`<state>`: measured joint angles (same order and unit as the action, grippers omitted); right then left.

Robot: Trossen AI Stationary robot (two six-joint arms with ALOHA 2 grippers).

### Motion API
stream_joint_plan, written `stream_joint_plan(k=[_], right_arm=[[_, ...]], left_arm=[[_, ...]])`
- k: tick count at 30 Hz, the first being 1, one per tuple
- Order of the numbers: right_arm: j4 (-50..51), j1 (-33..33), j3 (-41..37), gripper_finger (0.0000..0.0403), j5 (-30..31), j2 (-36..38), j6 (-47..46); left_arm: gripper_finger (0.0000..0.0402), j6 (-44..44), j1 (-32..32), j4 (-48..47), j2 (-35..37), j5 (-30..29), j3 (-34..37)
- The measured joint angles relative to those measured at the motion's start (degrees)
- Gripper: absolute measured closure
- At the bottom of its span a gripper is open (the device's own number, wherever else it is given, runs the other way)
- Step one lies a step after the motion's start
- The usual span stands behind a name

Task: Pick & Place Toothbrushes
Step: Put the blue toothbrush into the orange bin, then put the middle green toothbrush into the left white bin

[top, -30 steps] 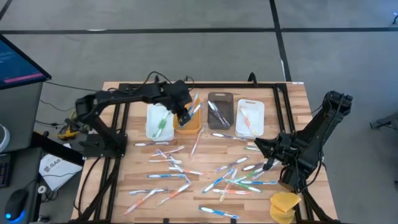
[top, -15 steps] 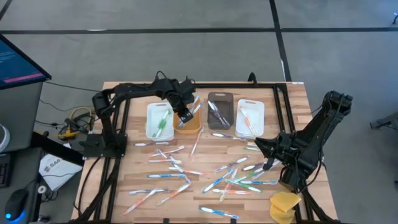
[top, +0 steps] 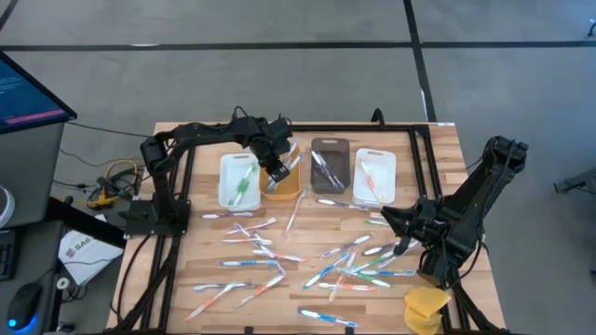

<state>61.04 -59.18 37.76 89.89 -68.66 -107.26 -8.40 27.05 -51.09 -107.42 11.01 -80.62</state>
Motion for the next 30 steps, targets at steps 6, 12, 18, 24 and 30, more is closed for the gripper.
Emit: stream_joint_plan(k=[6,12,18,24,30], right_arm=[[-0.5,0.0,0.0,0.0345,0.0,0.0,0.8],[-1.3,0.0,0.0,0.0345,0.0,0.0,0.8],[-1.8,0.0,0.0,0.0345,0.0,0.0,1.4],[-1.8,0.0,0.0,0.0345,0.0,0.0,1.4],[-4.4,0.0,0.0,0.0345,0.0,0.0,8.9]], left_arm=[[0.0342,0.0,-0.5,0.1,0.0,0.0,0.0],[0.0311,0.0,-1.8,0.1,0.0,0.0,0.0],[0.0265,0.0,-2.8,0.3,0.0,-0.2,0.0],[0.0226,0.3,-2.6,0.6,2.3,-0.5,0.1],[0.0213,2.0,-2.9,3.1,11.3,-0.5,0.1]])
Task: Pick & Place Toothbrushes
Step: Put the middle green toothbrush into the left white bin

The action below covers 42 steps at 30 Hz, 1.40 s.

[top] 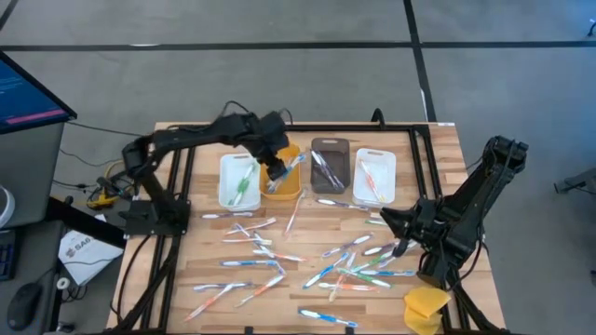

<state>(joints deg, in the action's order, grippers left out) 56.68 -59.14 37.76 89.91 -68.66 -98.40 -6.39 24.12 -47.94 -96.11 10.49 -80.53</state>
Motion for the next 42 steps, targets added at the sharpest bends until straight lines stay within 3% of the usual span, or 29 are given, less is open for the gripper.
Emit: stream_joint_plan(k=[10,19,24,28,33,37,42], right_arm=[[-2.1,0.0,0.0,0.0339,0.0,0.0,7.1],[-2.1,1.2,0.0,0.0339,-0.4,0.0,8.9],[-2.1,3.6,0.0,0.0334,-4.0,0.0,9.0],[-2.6,7.2,0.0,0.0298,-7.2,0.0,9.0],[-4.2,11.9,0.0,0.0224,-9.9,0.0,8.8],[-7.8,13.6,0.0,0.0184,-10.0,0.0,18.6],[-11.1,13.8,3.0,0.0174,-14.4,0.0,30.9]], left_arm=[[0.0217,3.4,-4.5,9.2,13.1,-1.0,-0.1],[0.0219,4.7,-7.6,12.5,13.2,-1.0,1.6],[0.022,5.0,-7.7,14.7,13.2,-1.0,4.0],[0.022,7.5,-7.7,15.1,13.1,-1.0,4.6],[0.022,7.5,-7.7,15.2,13.1,-1.0,4.6],[0.022,6.5,-8.5,15.2,13.1,-1.0,4.6],[0.022,2.9,-11.2,14.6,13.1,-1.0,4.6]])
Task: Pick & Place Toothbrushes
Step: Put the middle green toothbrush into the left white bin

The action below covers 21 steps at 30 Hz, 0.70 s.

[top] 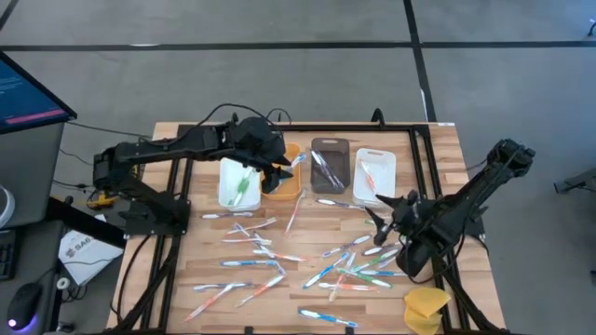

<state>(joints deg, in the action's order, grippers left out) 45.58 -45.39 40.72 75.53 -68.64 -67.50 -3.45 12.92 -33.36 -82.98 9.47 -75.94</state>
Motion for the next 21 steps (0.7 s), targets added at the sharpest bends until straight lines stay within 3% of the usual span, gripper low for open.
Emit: stream_joint_plan(k=[8,16,21], right_arm=[[-1.6,0.6,6.7,0.0187,-15.3,0.0,15.4],[-1.5,0.8,9.6,0.0198,-25.6,0.0,18.3],[-1.7,2.7,12.5,0.0206,-32.7,0.0,25.8]], left_arm=[[0.022,-1.9,-8.9,-0.9,0.0,0.0,0.0],[0.022,-4.6,-16.6,0.9,0.0,0.0,0.0],[0.022,-9.4,-22.9,3.1,0.4,-0.1,2.3]])
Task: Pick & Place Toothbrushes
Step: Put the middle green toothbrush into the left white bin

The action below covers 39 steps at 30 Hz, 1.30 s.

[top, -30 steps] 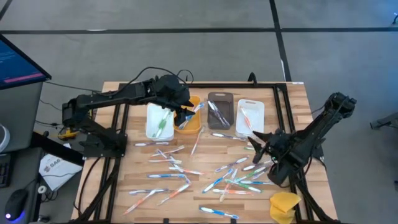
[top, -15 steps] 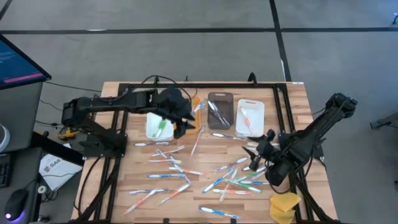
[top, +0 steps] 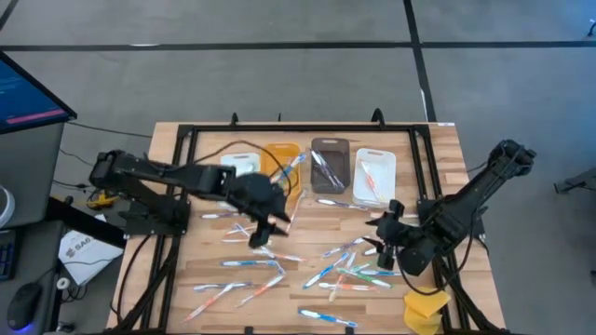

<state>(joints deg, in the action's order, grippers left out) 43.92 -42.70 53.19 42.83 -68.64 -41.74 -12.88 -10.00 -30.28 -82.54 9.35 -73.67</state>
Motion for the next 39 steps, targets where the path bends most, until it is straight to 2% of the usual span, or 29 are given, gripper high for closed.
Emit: stream_joint_plan(k=[6,11,15,20,24,29,34,39], right_arm=[[-0.9,4.1,4.8,0.0218,-8.8,0.0,6.2],[-1.1,7.5,7.1,0.0222,-15.7,0.0,6.4],[3.6,9.1,7.1,0.0222,-20.1,0.0,5.5],[12.1,11.5,7.1,0.0224,-22.0,0.0,-0.2],[17.6,13.2,7.1,0.023,-22.0,0.0,0.2],[23.2,15.8,7.1,0.0239,-25.3,0.0,0.1],[23.7,19.7,7.1,0.0249,-27.9,0.0,-8.0],[23.3,21.3,7.0,0.0252,-29.7,-1.8,-2.6]], left_arm=[[0.022,-1.6,-8.0,4.1,0.0,-6.1,3.2],[0.022,-1.6,-13.8,8.9,0.0,-6.9,6.1],[0.022,-1.6,-17.4,13.2,0.0,-6.9,8.3],[0.022,-1.6,-21.2,16.4,0.0,-7.4,9.0],[0.022,-0.3,-23.6,18.3,0.0,-11.6,9.0],[0.022,0.5,-26.2,21.3,0.0,-12.1,9.0],[0.022,2.6,-30.3,25.3,0.0,-13.3,9.7],[0.022,2.3,-31.5,29.9,0.0,-14.3,11.6]])
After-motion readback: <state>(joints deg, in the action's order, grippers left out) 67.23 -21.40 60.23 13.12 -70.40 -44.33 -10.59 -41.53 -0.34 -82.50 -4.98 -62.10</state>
